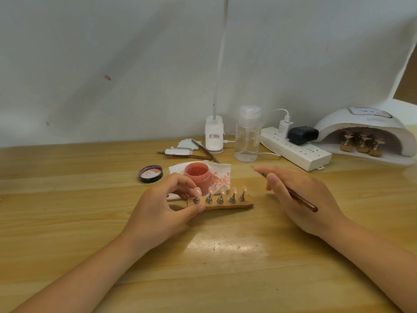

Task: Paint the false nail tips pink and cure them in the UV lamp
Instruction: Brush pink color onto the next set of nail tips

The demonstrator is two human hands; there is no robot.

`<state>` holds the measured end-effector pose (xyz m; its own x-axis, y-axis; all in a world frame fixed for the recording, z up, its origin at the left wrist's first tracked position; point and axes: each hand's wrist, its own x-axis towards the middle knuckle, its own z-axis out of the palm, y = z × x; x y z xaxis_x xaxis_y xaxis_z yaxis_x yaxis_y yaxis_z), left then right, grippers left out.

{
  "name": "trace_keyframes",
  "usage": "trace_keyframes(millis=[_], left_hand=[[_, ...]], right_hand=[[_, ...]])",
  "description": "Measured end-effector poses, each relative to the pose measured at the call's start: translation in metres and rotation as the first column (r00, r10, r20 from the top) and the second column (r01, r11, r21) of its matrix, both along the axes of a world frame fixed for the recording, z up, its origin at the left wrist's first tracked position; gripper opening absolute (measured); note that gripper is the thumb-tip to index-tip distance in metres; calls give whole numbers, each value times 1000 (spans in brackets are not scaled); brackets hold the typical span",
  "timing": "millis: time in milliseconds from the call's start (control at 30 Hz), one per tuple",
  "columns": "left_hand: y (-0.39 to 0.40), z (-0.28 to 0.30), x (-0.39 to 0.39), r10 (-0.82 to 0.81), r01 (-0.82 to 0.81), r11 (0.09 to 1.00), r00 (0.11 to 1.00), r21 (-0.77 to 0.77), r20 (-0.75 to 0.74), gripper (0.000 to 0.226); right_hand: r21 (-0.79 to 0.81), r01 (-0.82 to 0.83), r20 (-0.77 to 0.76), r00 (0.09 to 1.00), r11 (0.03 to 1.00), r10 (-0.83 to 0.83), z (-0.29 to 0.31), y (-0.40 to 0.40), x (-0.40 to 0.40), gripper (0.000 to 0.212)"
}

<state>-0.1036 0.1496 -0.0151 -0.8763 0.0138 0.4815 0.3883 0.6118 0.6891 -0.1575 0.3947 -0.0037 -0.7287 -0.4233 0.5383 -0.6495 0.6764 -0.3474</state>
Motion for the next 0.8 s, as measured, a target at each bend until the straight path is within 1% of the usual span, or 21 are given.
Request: trace_keyframes(millis=[33,100,133,200,267,367,400,467,533,600,667,733,767,800], left_hand=[[1,1,1,2,-1,1000,1000,13,-18,34],[2,4,4,-4,7,998,999,59,-48,33],[3,5,4,-9,15,996,998,92,-63,31],[3,7,5,3,9,988,997,154,-79,30],[3,8,5,35,-18,981,996,192,-82,33],[2,8,4,64,-40,972,993,232,-97,33],[2,7,4,74,-48,968,992,246,-99,34],[1,7,3,92,-61,961,990,271,-103,35],[0,7,3,99,-65,957,989,284,-108,35],[0,9,3,98,-63,956,989,286,-107,34],[2,10,4,95,-64,955,991,289,-95,34],[4,12,4,103,-73,955,991,288,-91,38],[5,14,3,106,-76,954,991,291,-88,40],[8,17,1,100,-70,952,991,299,-88,42]], right_hand=[[22,8,-17,1000,1000,-7,1,0,1,55],[82,46,-35,998,996,-43,2,-4,2,56],[116,69,-40,997,991,-65,2,-6,3,53],[178,99,-55,994,979,-91,2,-7,3,37],[246,96,-80,994,965,-78,1,-8,2,26],[305,63,-59,997,950,-47,3,-13,5,27],[300,38,-52,998,953,-23,5,-15,7,27],[318,15,-90,996,948,15,5,-17,10,27],[343,-7,-91,995,939,41,3,-19,8,28],[353,-29,-63,996,935,55,0,-17,4,37],[379,-5,-35,999,926,19,4,-12,2,43],[316,19,30,999,948,-30,13,-3,2,40],[246,10,109,993,969,-38,19,3,1,35],[160,-22,244,970,987,-18,24,8,-2,28]])
